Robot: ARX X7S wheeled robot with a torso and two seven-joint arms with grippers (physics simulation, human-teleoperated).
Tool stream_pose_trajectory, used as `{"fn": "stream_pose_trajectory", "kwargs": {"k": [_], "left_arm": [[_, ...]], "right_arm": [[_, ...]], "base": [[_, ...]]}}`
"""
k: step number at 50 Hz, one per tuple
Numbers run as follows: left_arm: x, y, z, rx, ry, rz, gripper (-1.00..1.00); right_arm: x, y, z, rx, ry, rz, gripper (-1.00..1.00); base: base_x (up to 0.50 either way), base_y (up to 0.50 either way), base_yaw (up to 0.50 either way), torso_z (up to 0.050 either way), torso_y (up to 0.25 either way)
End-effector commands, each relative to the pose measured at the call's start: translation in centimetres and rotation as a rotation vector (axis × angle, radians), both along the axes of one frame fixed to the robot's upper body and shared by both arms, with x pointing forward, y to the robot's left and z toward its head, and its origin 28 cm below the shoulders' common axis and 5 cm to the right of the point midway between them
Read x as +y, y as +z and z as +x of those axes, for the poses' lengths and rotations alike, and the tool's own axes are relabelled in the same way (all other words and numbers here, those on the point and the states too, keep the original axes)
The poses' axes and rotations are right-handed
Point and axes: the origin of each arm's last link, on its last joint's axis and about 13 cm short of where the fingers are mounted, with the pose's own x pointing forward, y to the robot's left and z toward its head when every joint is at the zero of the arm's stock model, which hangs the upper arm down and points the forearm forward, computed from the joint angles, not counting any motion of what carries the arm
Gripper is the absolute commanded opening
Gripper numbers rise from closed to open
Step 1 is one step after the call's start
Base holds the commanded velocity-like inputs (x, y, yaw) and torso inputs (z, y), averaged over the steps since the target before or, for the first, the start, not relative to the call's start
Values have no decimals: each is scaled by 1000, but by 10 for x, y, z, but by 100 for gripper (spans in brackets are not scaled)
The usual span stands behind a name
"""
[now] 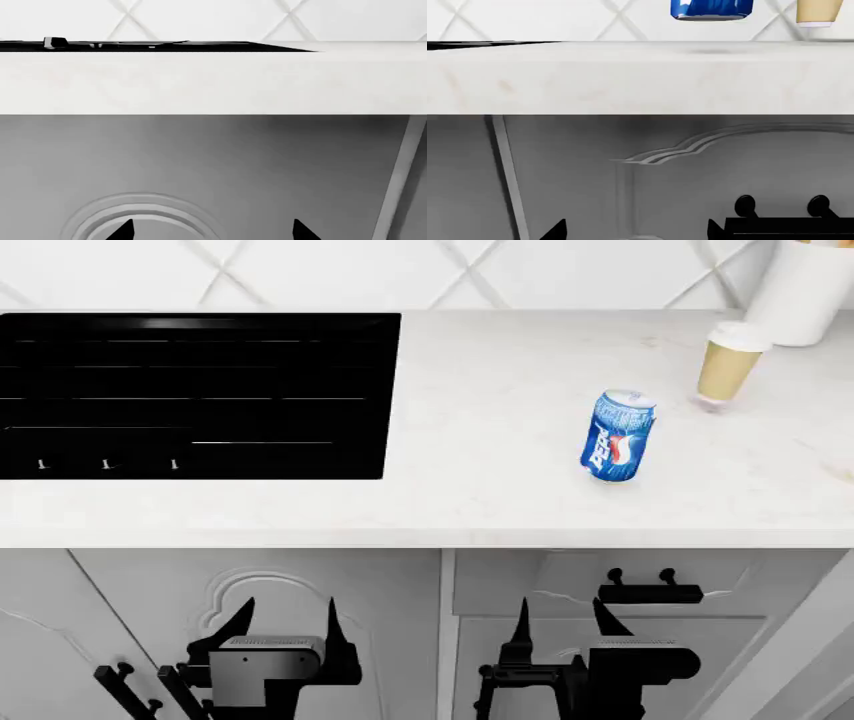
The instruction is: Move the drinks to the dining counter.
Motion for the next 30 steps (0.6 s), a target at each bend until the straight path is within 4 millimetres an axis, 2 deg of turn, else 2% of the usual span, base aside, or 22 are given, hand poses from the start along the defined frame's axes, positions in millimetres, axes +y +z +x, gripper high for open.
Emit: {"fn": "stream_pose_trajectory", "kwargs": {"k": [1, 10, 11, 12, 13, 14, 16, 17, 18, 19, 20, 22, 24, 26, 27, 28, 30], "left_arm": [[0, -1, 0, 5, -2, 7, 100], [0, -1, -1, 2, 0, 13, 100], [1, 1, -2, -7, 4, -15, 100], [3, 5, -3, -11, 4, -64, 100], [5, 17, -6, -53, -6, -71, 100], [5, 32, -10, -68, -7, -95, 100], [8, 63, -11, -128, 38, -35, 100], [9, 71, -12, -152, 26, -44, 100], [11, 90, -11, -182, 35, -11, 100], [15, 108, -10, -208, 38, -12, 100], [20, 124, -6, -220, 60, -3, 100], [25, 145, -2, -248, 54, 13, 100], [30, 171, 7, -323, -31, 30, 100], [41, 195, 28, -320, -17, 18, 100], [44, 200, 32, -307, -9, 9, 100], [50, 212, 43, -281, 23, -12, 100], [59, 236, 56, -306, 57, -32, 100]], "right_arm": [[0, 1, -1, -13, 3, 9, 100], [2, 2, -4, -20, 3, 27, 100], [2, 5, -4, -22, -5, 75, 100], [2, 18, -5, -19, -41, 23, 100], [3, 41, -11, -94, 17, -14, 100], [0, 62, -16, -93, -15, -49, 100], [-7, 104, -26, -156, -71, -117, 100], [-9, 112, -27, -174, -78, -150, 100], [-14, 132, -29, -236, -107, -149, 100], [-19, 148, -29, -232, -42, -111, 100], [-25, 164, -27, -291, -60, -78, 100], [-31, 181, -24, -360, -63, -62, 100], [-36, 192, -12, -363, 11, -38, 100], [-44, 200, 8, -315, 36, -139, 100], [-45, 204, 11, -312, 26, -123, 100], [-47, 213, 17, -355, 97, -101, 100], [-51, 236, 31, -354, 83, -144, 100]], "base": [[0, 0, 0, 0, 0], [0, 0, 0, 0, 0], [0, 0, 0, 0, 0], [0, 0, 0, 0, 0], [0, 0, 0, 0, 0], [0, 0, 0, 0, 0], [0, 0, 0, 0, 0], [0, 0, 0, 0, 0], [0, 0, 0, 0, 0], [0, 0, 0, 0, 0], [0, 0, 0, 0, 0], [0, 0, 0, 0, 0], [0, 0, 0, 0, 0], [0, 0, 0, 0, 0], [0, 0, 0, 0, 0], [0, 0, 0, 0, 0], [0, 0, 0, 0, 0]]}}
